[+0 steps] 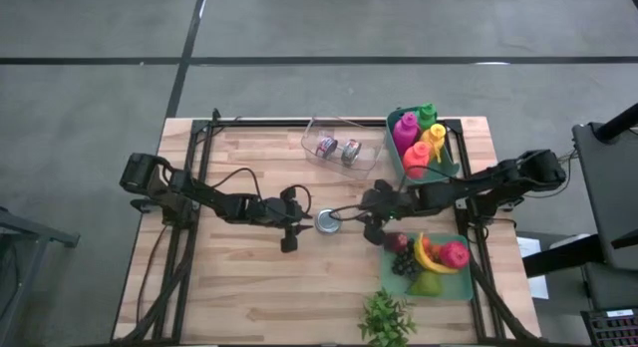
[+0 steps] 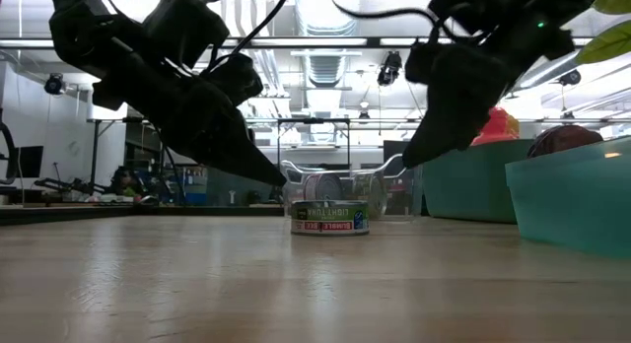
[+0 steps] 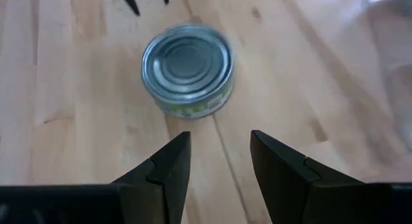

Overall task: Pick & Place Food Item
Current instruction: Put the green tuna can into the transparent bin

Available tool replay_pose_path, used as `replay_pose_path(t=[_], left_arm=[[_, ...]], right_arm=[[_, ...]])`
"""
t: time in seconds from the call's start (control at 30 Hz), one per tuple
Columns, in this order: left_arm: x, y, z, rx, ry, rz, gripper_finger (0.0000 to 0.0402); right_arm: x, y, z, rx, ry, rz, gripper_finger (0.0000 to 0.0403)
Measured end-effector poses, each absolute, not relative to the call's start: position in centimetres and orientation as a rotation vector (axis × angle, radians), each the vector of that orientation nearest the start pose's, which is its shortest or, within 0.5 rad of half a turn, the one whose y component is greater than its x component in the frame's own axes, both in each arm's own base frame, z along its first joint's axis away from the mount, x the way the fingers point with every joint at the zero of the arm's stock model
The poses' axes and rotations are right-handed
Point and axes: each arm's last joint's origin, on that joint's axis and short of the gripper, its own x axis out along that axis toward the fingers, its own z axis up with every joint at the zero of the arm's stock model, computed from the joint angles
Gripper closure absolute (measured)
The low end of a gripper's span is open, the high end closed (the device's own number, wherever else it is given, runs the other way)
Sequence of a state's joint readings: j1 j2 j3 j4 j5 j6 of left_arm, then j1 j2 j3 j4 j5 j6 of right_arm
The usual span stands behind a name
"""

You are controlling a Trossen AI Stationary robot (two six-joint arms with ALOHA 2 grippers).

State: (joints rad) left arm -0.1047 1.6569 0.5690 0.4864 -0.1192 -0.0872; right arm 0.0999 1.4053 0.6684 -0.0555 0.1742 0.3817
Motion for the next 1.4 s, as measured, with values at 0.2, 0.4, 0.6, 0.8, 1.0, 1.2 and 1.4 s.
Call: replay_pose_path(t=[0.2,0.4,0.6,0.8,1.0,1.2,1.4], left_arm=[[28.8,-2.7,12.3,-0.020,0.596,0.041,0.0272],[28.8,-2.7,12.3,-0.035,0.596,0.046,0.0272],[28.8,-2.6,12.3,-0.036,0.595,0.047,0.0272],[28.8,-2.6,12.3,-0.036,0.593,0.048,0.0272],[28.8,-2.4,12.3,-0.040,0.594,0.046,0.0272],[28.8,-2.4,12.3,-0.040,0.593,0.047,0.0272],[28.8,-2.4,12.3,-0.041,0.593,0.047,0.0272]], right_arm=[[28.0,1.8,16.4,0.294,0.824,-0.167,0.0245],[29.1,1.4,15.7,0.289,0.852,-0.171,0.0245],[29.9,1.2,15.0,0.285,0.878,-0.168,0.0245],[30.5,1.0,13.9,0.293,0.921,-0.140,0.0245],[31.1,0.8,13.5,0.295,0.930,-0.148,0.0245],[31.9,0.7,13.4,0.292,0.927,-0.149,0.0245],[32.1,0.7,12.8,0.284,0.951,-0.150,0.0245]])
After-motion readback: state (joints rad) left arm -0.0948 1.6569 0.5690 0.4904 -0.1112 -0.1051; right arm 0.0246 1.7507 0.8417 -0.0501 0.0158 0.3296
